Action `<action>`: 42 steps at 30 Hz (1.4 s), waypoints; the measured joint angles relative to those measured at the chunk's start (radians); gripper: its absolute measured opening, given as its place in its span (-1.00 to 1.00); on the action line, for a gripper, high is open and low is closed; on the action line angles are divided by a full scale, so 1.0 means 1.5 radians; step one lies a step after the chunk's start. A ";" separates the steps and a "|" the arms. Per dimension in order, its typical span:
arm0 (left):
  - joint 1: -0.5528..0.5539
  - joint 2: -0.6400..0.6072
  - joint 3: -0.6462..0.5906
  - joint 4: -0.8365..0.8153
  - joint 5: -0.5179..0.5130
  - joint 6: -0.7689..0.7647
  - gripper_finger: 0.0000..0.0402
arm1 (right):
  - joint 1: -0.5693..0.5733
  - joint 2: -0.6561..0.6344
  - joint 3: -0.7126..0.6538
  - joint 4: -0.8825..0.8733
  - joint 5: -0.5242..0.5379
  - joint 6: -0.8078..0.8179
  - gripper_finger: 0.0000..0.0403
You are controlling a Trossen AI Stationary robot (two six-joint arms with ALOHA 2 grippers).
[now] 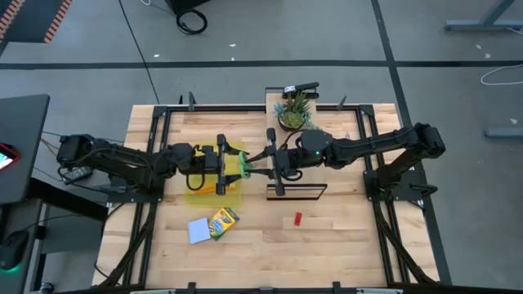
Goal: Pack school essentials
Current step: Put the green scissors into the yellow supply box
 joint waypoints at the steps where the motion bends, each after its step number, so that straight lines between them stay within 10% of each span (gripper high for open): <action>1: 0.000 0.000 0.000 0.007 -0.004 0.006 0.51 | 0.000 0.000 0.000 0.002 0.005 -0.005 -0.48; 42: 0.001 0.099 0.110 0.028 -0.018 0.044 0.25 | -0.002 0.000 0.000 0.005 0.052 -0.058 -0.48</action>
